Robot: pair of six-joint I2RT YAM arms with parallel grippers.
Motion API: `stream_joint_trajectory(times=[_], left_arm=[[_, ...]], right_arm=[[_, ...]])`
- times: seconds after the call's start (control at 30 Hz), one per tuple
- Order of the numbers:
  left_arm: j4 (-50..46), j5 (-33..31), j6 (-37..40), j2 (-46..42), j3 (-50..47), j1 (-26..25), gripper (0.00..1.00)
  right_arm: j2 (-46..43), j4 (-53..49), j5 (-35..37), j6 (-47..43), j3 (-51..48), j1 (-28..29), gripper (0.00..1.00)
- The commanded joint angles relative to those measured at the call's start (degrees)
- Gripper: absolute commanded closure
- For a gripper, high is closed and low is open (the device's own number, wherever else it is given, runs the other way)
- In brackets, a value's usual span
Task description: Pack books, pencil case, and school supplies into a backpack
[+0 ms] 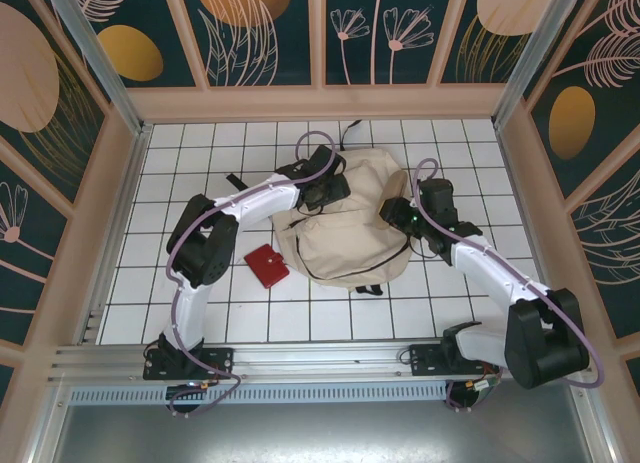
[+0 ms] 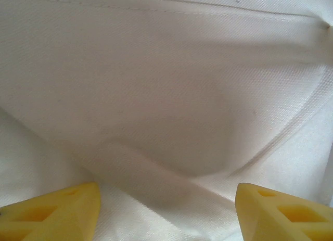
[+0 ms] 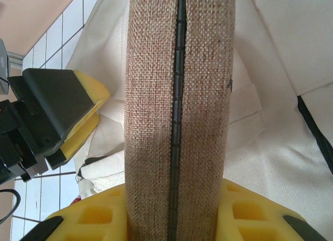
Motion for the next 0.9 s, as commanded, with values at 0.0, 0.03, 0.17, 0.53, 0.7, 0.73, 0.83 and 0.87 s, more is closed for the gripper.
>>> stream_joint_trajectory(times=[0.0, 0.03, 0.17, 0.53, 0.7, 0.73, 0.83, 0.87], left_arm=[[-0.6, 1.1, -1.3, 2.6, 3.0, 0.0, 0.36], [-0.5, 0.8, -1.4, 2.9, 3.1, 0.0, 0.39], [1.1, 2.0, -0.2, 3.9, 3.3, 0.1, 0.49], [2.0, 1.3, 1.1, 1.5, 2.4, 0.0, 0.84], [4.8, 1.6, 1.1, -3.5, 0.6, 0.1, 1.0], [5.5, 1.8, 1.1, -4.7, 0.0, 0.2, 1.0], [7.4, 3.6, 0.5, -7.3, -2.4, 0.6, 1.0], [8.4, 4.6, 0.0, -8.2, -3.7, 0.9, 1.0]], right_arm=[[1.1, 3.9, -2.0, -1.5, -0.4, -0.4, 0.79], [1.3, 4.2, -2.2, -1.5, -0.4, -0.4, 0.79], [1.8, 4.6, -2.9, -1.5, -0.4, -0.4, 0.79], [1.6, 4.5, -3.0, -1.2, -0.8, -0.3, 0.79], [0.8, 4.8, -7.1, -1.2, -2.4, 0.0, 0.81], [0.5, 5.6, -8.9, -1.3, -3.3, 0.1, 0.82], [-0.2, 7.5, -14.7, -2.0, -5.9, 1.1, 0.83], [-0.2, 8.2, -16.3, -2.2, -6.6, 1.7, 0.83]])
